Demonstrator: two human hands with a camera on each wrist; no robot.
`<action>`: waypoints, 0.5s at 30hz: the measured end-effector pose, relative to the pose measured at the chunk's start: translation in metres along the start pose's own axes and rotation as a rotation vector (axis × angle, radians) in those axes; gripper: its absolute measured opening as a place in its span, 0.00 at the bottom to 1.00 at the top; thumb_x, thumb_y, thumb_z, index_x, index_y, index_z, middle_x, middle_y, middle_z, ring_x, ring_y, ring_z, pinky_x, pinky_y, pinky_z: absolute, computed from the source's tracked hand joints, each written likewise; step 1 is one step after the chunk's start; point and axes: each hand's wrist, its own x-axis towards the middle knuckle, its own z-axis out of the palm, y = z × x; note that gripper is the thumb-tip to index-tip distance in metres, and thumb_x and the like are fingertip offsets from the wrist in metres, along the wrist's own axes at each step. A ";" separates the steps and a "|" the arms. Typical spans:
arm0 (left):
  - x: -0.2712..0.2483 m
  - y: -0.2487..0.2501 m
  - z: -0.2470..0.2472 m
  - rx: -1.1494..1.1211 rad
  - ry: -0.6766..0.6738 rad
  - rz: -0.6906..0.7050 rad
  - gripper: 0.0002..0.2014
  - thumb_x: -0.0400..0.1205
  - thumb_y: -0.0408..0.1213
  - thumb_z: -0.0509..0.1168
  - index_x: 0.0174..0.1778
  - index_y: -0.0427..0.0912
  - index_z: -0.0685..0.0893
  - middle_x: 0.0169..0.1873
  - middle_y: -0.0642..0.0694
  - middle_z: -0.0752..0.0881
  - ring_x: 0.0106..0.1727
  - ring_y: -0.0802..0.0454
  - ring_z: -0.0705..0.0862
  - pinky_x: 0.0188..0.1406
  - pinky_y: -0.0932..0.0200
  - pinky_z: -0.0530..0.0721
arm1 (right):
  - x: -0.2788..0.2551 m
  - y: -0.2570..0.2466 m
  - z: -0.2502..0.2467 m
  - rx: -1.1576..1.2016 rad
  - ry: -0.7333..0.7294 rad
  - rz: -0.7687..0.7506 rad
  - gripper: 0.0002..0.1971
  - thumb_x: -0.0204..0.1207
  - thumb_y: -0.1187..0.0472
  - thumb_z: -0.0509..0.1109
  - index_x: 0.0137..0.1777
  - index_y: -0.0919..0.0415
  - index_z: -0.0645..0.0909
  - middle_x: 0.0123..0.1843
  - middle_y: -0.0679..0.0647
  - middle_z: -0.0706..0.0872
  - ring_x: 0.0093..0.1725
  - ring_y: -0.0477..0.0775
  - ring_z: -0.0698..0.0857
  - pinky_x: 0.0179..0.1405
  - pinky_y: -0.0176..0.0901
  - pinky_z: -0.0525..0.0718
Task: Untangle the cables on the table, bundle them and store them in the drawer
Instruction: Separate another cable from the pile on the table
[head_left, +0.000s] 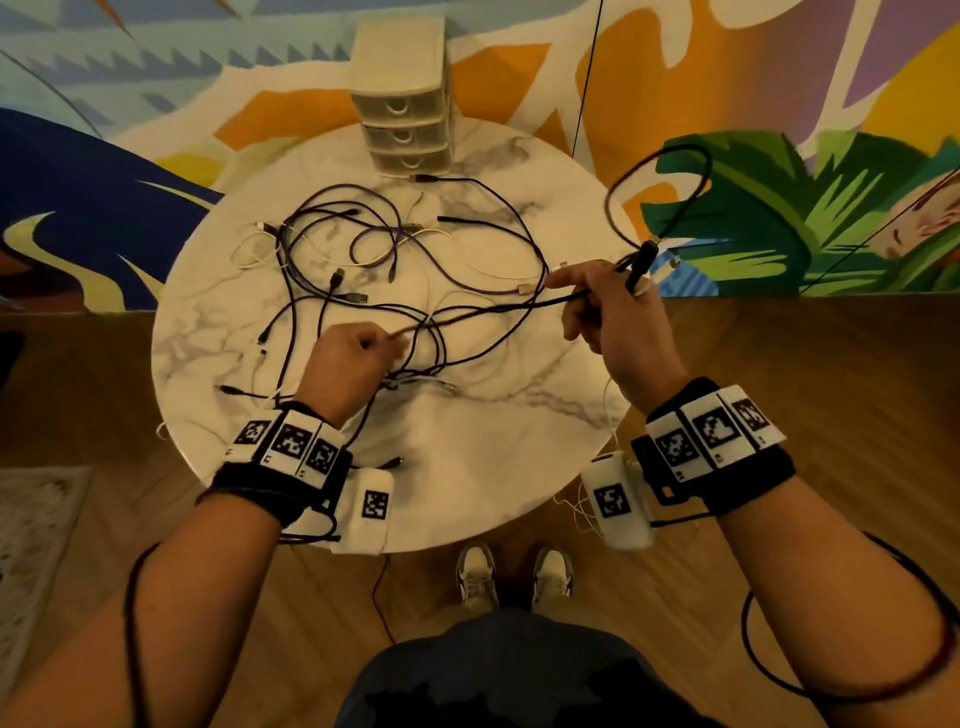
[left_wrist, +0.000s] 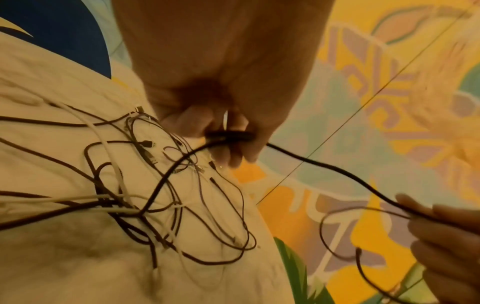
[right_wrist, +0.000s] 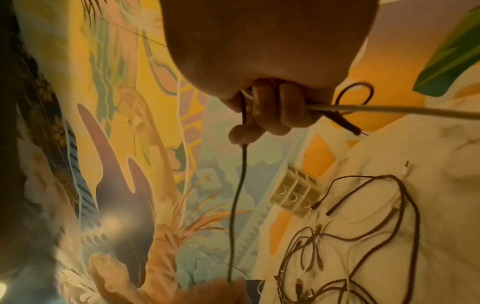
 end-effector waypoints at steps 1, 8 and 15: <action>0.002 0.000 -0.002 -0.056 0.086 0.013 0.15 0.79 0.42 0.67 0.33 0.34 0.85 0.25 0.39 0.81 0.25 0.50 0.74 0.29 0.57 0.73 | 0.000 0.002 0.001 0.006 0.010 0.001 0.21 0.86 0.61 0.50 0.45 0.63 0.85 0.25 0.60 0.76 0.19 0.42 0.66 0.20 0.29 0.64; -0.013 0.007 0.011 -0.010 0.205 0.146 0.11 0.78 0.44 0.70 0.35 0.40 0.85 0.35 0.43 0.82 0.36 0.47 0.80 0.35 0.51 0.79 | 0.011 0.005 -0.010 0.085 0.145 0.060 0.21 0.86 0.61 0.49 0.41 0.59 0.84 0.24 0.58 0.76 0.18 0.41 0.67 0.17 0.29 0.62; -0.019 0.019 0.008 -0.498 -0.188 -0.286 0.17 0.82 0.45 0.64 0.30 0.43 0.70 0.23 0.45 0.70 0.21 0.50 0.72 0.20 0.61 0.73 | 0.016 0.011 -0.013 0.168 0.263 0.095 0.20 0.85 0.60 0.52 0.40 0.59 0.84 0.24 0.56 0.76 0.18 0.43 0.70 0.17 0.32 0.64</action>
